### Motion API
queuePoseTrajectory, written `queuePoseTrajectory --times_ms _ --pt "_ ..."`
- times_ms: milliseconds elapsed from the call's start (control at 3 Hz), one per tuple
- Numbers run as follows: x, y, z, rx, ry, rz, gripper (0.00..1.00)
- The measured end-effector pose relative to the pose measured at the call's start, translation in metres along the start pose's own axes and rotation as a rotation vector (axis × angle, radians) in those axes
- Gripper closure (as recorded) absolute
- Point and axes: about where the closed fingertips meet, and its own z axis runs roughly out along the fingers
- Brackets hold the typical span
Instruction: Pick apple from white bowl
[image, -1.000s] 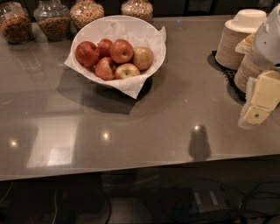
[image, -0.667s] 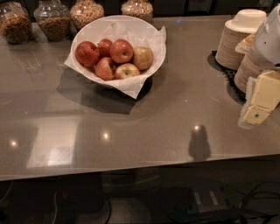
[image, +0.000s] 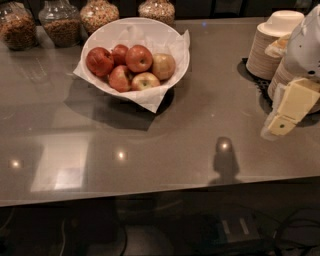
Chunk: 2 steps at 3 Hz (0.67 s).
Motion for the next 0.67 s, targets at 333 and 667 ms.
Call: queuePoseTrajectory --times_ms 333,667 --pt "-0.02 -0.022 0.013 0.046 -0.119 0.009 0.0" --pt "-0.052 -0.051 0.02 0.101 -0.212 -0.009 0.0"
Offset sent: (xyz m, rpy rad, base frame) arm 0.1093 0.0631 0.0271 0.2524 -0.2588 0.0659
